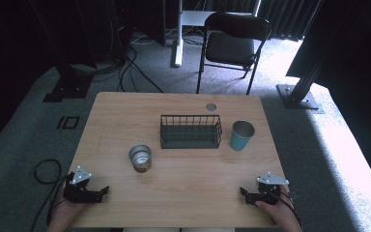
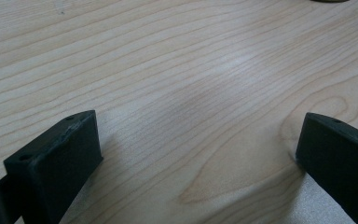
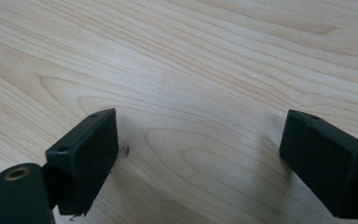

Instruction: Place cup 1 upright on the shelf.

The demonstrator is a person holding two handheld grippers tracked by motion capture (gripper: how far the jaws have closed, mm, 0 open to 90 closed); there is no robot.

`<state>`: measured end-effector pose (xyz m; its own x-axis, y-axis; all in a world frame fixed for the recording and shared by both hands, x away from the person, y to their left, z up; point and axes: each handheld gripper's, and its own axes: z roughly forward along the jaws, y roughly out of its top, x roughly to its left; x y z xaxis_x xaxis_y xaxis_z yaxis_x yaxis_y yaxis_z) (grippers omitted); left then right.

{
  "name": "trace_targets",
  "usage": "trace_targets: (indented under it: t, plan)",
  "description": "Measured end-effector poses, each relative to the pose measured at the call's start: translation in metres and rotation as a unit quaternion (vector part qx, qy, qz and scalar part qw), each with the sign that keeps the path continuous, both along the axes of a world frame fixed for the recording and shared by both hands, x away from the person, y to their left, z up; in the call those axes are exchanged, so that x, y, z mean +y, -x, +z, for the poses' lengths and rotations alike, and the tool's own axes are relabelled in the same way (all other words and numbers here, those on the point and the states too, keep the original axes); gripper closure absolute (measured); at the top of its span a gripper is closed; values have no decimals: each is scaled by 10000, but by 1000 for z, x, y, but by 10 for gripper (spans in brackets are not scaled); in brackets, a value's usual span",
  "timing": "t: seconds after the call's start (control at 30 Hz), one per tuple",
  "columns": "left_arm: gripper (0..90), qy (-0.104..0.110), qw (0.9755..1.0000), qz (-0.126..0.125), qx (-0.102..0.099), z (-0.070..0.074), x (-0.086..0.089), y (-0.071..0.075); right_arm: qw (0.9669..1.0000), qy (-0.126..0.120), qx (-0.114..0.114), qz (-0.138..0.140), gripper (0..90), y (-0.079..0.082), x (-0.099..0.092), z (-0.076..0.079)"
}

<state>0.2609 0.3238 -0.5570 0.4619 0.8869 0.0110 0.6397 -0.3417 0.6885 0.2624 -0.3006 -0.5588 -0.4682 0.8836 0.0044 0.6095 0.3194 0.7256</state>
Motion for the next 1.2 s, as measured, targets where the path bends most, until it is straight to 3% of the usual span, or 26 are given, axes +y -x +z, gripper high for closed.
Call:
trace_targets:
  t: [0.9,1.07,1.2]
  plan:
    - [5,5,10000,-66,4,0,0,0,9999,3,-1,-143,111,-5,2,0]
    - [5,6,10000,-63,6,0,0,0,10000,14,-20,-21,113,-9,5,1]
    - [4,6,10000,-63,5,0,0,0,9997,-238,-83,-27,113,-14,7,2]
